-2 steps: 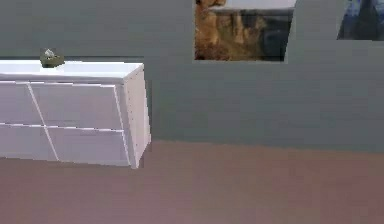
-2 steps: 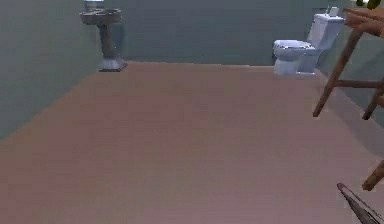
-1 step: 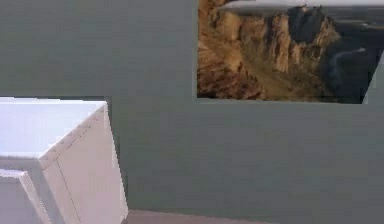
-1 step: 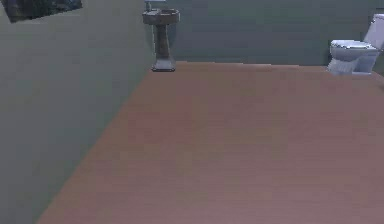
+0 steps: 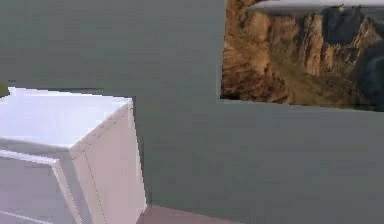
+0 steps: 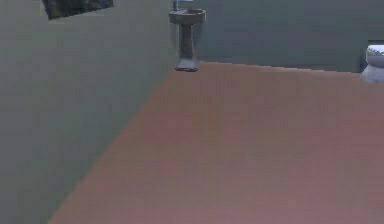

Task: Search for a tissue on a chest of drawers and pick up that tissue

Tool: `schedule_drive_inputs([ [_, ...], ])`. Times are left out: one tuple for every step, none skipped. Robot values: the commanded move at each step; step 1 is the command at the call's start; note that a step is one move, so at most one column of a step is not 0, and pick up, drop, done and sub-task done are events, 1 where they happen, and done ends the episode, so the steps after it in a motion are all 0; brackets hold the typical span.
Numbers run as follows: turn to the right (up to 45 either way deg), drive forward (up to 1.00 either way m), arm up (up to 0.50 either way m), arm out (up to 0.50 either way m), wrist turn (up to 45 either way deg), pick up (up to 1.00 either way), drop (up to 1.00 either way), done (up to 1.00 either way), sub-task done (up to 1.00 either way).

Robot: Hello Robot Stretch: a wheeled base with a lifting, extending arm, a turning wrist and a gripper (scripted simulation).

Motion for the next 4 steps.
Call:
schedule_drive_inputs([
  [0.0,0.1,0.0,0.0,0.0,0.0,0.0,0.0,0.0],
  [-45.0,0.0,0.0,0.0,0.0,0.0,0.0,0.0,0.0],
  [-45.0,0.0,0.0,0.0,0.0,0.0,0.0,0.0,0.0],
  [-6.0,0.0,0.0,0.0,0.0,0.0,0.0,0.0,0.0],
])
